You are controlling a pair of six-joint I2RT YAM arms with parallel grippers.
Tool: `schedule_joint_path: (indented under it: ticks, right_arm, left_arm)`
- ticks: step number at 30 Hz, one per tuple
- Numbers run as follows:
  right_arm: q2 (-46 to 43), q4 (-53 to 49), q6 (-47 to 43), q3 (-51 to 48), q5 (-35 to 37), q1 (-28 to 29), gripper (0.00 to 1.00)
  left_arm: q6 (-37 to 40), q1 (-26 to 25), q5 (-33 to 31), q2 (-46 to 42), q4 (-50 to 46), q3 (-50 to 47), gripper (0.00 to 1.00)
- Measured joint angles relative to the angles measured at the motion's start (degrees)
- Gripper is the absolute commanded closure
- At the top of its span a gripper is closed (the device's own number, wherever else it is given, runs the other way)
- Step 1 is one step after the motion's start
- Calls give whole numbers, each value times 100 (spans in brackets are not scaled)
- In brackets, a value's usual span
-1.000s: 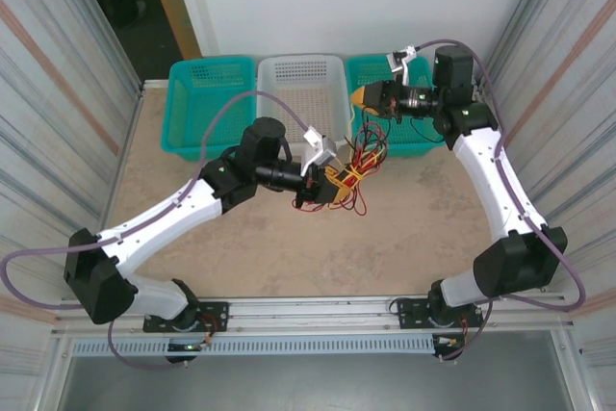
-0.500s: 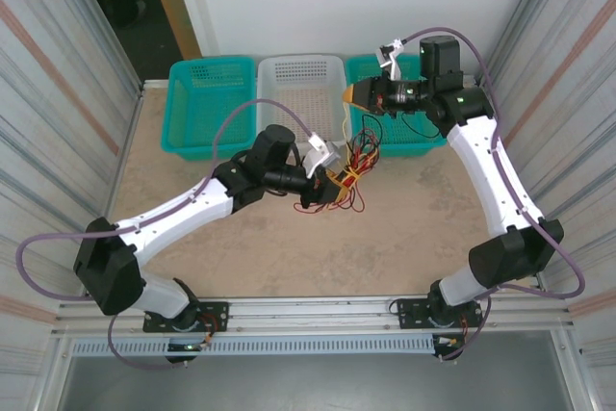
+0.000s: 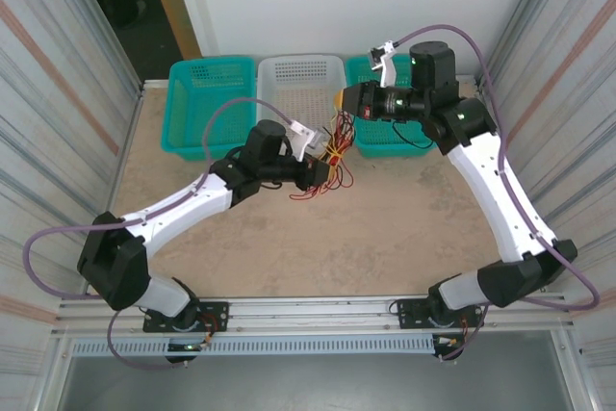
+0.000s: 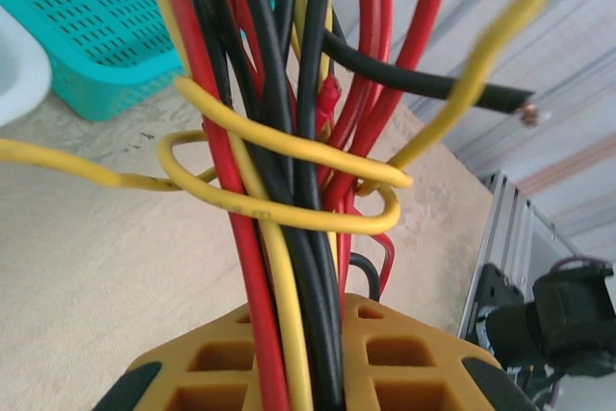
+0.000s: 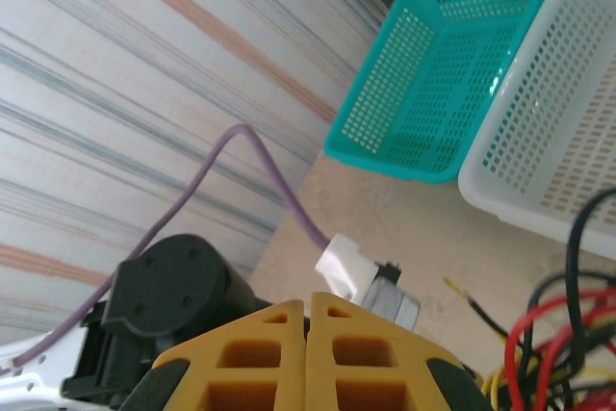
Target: Untangle the cables
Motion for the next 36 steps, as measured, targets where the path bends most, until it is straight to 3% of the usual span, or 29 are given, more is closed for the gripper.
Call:
schedule_joint_path:
  ticks: [10,18,29,36]
  right_arm:
    - [-1241,503,219,-1078,437,-249,100]
    - [-1823,535,568,-1598,568,-1134,100]
    - [-2144,238,826,-2081,501,-2017,100]
    - [-2111,232,981,-2533,299,-2601,100]
  left_arm:
    - [-1060,472,389,-184,1132,-463,100]
    - [-1792,750,907,-236,2192,-772,100]
    - [-2999,966,1381,-417,4544,-1810,100]
    - [-3626,1045,1777,-417,5877,-1952,100]
